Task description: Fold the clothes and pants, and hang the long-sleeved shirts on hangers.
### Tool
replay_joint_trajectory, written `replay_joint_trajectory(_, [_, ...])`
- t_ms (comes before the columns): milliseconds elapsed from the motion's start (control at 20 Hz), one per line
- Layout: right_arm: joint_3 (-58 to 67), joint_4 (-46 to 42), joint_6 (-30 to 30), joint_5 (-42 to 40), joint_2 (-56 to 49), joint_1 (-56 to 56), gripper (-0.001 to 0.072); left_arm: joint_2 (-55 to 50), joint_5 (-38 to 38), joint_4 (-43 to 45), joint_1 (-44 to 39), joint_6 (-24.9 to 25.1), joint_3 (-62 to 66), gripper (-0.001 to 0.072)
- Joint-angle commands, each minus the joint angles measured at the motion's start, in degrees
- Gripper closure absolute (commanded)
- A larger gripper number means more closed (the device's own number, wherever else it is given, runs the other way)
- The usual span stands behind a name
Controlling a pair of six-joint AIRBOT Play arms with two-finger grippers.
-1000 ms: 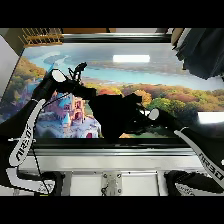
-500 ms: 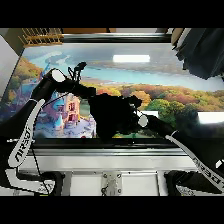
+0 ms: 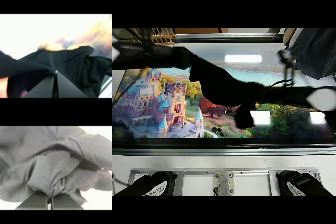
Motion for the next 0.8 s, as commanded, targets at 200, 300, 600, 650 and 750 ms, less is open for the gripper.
replay_joint_trajectory(200, [13.6,-1.1,6.4,4.9,15.1,-1.9,0.0697,16.3,9.6,6.3,-13.9,-3.7,5.1,0.0696])
replay_joint_trajectory(300, [13.4,-1.9,8.5,7.0,14.8,-1.9,0.0697,18.7,9.2,15.4,-15.8,-10.6,-0.6,0.0696])
replay_joint_trajectory(600, [-0.7,-4.5,7.3,12.3,9.6,-1.8,0.0692,20.9,5.1,23.8,-12.4,-23.5,-28.7,0.0696])
replay_joint_trajectory(650, [-4.1,-4.4,6.6,11.9,8.5,-1.8,0.0682,20.8,5.8,22.9,-11.9,-23.7,-33.9,0.0696])
replay_joint_trajectory(750, [-9.6,-4.4,6.6,11.1,5.7,-1.8,0.0222,18.9,7.8,22.5,-10.8,-23.8,-42.5,0.0696])
